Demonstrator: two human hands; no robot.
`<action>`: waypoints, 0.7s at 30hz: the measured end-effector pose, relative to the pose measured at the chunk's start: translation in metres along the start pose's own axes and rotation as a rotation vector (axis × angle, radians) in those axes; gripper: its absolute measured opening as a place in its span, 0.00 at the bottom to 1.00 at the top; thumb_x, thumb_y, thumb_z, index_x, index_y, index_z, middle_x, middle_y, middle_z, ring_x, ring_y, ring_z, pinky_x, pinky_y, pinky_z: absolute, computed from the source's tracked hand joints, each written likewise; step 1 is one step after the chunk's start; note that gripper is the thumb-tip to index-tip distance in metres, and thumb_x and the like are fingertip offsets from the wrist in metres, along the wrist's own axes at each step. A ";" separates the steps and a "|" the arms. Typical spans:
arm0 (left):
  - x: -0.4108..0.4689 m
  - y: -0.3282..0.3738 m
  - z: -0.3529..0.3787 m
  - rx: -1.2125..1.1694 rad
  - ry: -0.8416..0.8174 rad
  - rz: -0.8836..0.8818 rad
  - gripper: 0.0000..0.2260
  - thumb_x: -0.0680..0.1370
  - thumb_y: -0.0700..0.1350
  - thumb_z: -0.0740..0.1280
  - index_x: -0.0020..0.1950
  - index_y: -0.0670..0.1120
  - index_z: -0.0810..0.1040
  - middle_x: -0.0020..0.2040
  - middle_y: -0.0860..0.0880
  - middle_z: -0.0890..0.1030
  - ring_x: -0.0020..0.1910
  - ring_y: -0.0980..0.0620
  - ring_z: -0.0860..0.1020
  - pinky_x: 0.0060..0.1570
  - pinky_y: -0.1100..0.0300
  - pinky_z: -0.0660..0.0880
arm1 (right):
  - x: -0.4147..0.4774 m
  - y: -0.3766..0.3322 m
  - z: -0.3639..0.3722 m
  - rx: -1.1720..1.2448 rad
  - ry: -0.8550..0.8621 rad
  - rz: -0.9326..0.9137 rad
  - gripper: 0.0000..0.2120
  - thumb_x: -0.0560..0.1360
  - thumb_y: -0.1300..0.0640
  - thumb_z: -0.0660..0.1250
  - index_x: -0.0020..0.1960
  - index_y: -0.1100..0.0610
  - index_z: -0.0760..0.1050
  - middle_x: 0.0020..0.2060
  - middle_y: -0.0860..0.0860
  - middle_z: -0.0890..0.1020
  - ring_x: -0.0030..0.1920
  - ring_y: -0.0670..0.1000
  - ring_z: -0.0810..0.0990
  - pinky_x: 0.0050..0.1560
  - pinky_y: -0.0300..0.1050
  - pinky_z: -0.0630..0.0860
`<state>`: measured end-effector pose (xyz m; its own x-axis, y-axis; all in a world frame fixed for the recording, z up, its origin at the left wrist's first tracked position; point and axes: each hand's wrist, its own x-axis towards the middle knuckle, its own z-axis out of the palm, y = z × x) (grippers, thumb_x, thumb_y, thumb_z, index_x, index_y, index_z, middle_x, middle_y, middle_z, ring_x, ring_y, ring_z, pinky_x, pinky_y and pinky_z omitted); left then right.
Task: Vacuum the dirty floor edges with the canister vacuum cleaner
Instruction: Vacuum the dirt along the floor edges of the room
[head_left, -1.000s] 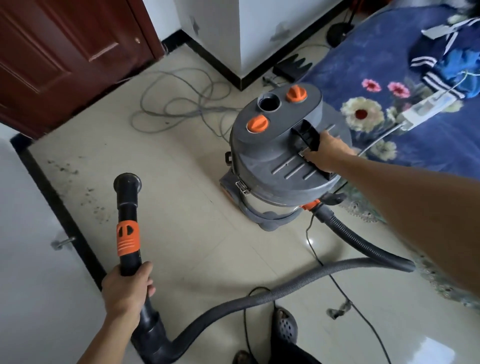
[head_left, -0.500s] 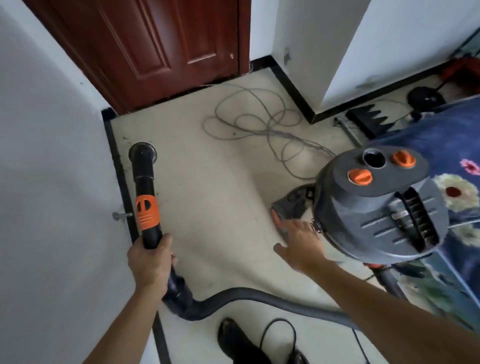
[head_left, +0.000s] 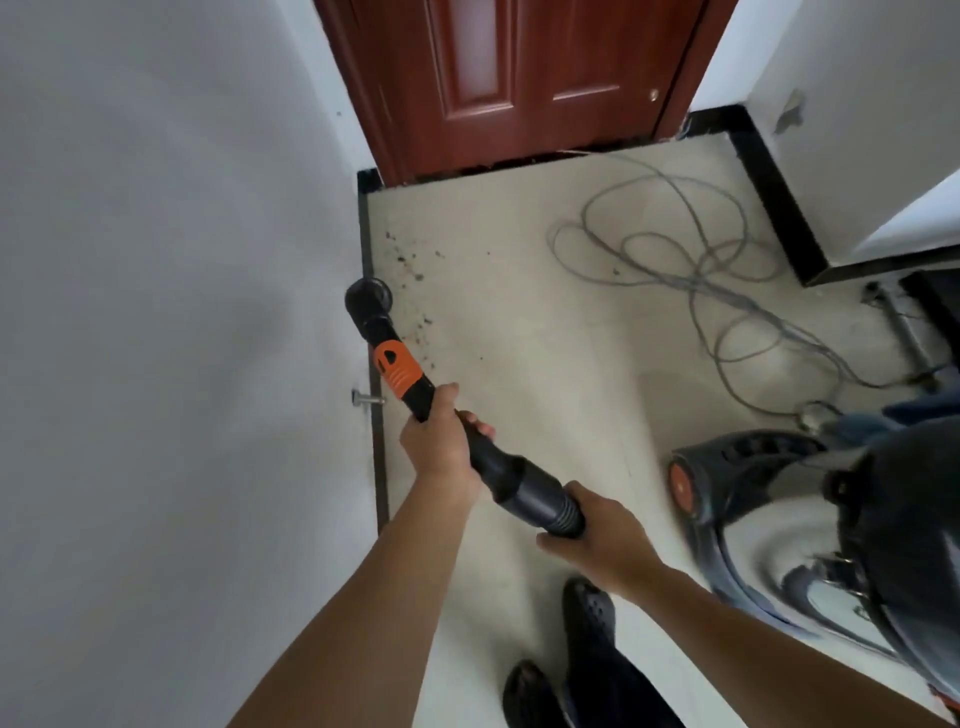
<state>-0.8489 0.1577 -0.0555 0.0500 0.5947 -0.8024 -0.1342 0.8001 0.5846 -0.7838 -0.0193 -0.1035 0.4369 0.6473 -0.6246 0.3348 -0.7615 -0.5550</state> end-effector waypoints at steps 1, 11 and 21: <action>0.012 -0.002 0.000 0.002 -0.024 -0.064 0.07 0.74 0.41 0.70 0.48 0.42 0.73 0.29 0.47 0.72 0.25 0.50 0.72 0.33 0.56 0.76 | 0.011 0.002 -0.005 -0.050 -0.027 -0.009 0.13 0.67 0.48 0.71 0.47 0.48 0.71 0.36 0.46 0.79 0.39 0.49 0.78 0.36 0.43 0.71; 0.168 -0.063 0.001 0.363 -0.063 -0.467 0.16 0.76 0.42 0.71 0.59 0.38 0.72 0.54 0.38 0.80 0.48 0.39 0.81 0.39 0.49 0.79 | 0.150 0.078 -0.014 -0.532 0.010 0.007 0.11 0.68 0.50 0.68 0.49 0.46 0.71 0.38 0.44 0.77 0.40 0.49 0.75 0.42 0.45 0.67; 0.367 -0.139 -0.033 0.308 0.081 -0.619 0.11 0.78 0.44 0.68 0.52 0.40 0.70 0.53 0.39 0.77 0.47 0.41 0.77 0.34 0.52 0.77 | 0.318 0.119 0.118 -0.644 -0.175 -0.205 0.37 0.69 0.46 0.70 0.74 0.47 0.58 0.54 0.49 0.79 0.53 0.55 0.79 0.54 0.50 0.71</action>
<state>-0.8450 0.2617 -0.4354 -0.0484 0.0239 -0.9985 0.1826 0.9831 0.0147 -0.7040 0.0995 -0.4332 0.1893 0.7350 -0.6511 0.8483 -0.4563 -0.2685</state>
